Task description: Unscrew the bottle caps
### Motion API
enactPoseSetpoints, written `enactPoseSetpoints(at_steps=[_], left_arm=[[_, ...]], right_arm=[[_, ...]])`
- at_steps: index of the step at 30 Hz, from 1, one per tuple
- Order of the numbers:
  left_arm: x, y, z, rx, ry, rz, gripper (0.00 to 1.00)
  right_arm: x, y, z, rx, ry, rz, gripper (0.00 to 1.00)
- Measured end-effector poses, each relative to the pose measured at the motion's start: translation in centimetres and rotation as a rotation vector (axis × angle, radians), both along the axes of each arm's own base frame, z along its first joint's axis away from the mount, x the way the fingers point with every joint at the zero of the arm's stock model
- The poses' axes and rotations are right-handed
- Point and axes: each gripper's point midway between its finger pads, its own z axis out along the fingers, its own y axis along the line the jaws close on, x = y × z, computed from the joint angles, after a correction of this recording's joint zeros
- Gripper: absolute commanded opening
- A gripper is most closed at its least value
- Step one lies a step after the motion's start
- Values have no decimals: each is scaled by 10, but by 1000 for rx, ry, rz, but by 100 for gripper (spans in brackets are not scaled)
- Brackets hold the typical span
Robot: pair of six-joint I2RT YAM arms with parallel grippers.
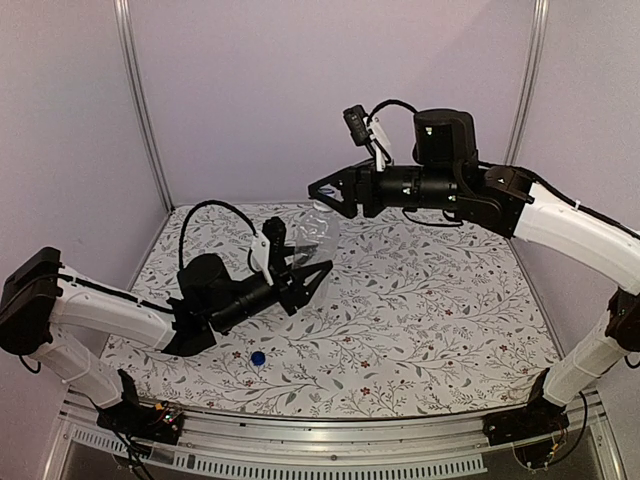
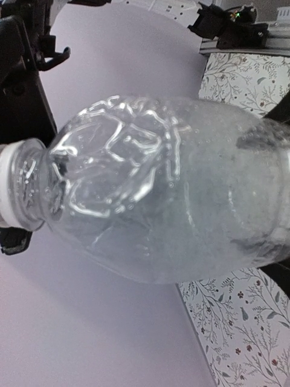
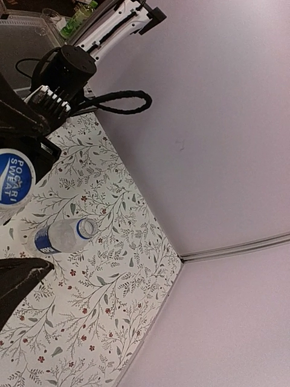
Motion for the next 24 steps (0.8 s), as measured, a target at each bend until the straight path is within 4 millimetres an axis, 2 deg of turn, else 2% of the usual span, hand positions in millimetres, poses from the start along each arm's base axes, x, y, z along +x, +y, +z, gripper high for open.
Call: enactPoseSetpoints(at_steps=[6,15,24], left_arm=[[2,1,-4,13,8,15,47],[4,2,-5,20,10,30,47],[4,2,-6,24,9,34,47]], right_arm=[[-1,2,-4,-7,7,8,52],[-6,6,-7,-14,18,33,47],[-6,8,-12,-22,25,41,31]])
